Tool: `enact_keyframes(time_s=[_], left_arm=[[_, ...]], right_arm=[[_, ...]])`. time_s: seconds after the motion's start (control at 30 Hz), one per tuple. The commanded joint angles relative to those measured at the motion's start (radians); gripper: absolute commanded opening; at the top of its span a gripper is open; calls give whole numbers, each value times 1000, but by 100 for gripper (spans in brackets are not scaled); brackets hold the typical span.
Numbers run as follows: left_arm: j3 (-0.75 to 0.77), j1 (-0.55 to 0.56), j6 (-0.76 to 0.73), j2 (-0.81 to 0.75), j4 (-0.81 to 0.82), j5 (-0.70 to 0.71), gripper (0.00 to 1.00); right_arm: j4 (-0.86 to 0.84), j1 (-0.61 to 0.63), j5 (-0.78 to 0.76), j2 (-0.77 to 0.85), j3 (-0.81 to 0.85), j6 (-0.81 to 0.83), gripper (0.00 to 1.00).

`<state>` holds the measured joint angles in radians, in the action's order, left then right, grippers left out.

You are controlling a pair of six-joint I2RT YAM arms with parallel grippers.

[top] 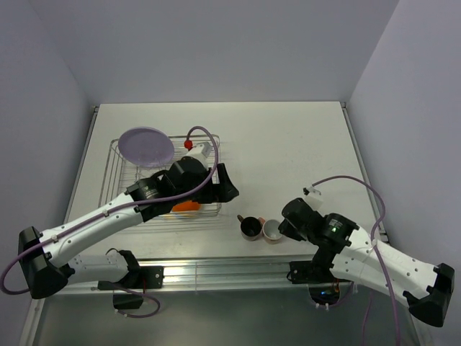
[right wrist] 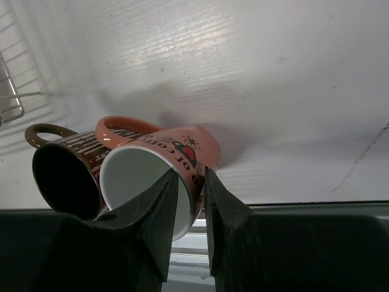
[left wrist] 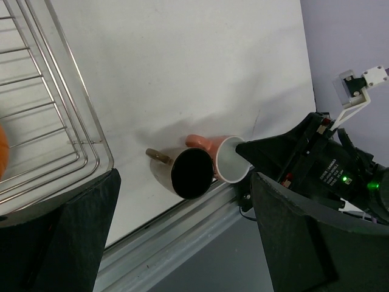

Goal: Load the mixed dishes into the dish rack

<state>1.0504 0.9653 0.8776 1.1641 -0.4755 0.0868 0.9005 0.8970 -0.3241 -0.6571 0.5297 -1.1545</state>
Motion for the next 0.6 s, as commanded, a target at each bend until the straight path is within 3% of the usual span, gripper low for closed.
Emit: enact_keyframes(time_s=[0.0,0.07,0.2,0.57], left_arm=[[54,10,-12,2,25,22,95],[57,13,-12,8,25,21,95],[62,24,-14,26,25,21,95],[111,70,-12,80,32,25,94]], right_arm=[[-20,5,-42,-12,-5,1,31],[-8,3,-68,-16,6,-1,30],[44,5,-121,-22,36,-13,1],[163,5,-225,-26,190,-21,0]])
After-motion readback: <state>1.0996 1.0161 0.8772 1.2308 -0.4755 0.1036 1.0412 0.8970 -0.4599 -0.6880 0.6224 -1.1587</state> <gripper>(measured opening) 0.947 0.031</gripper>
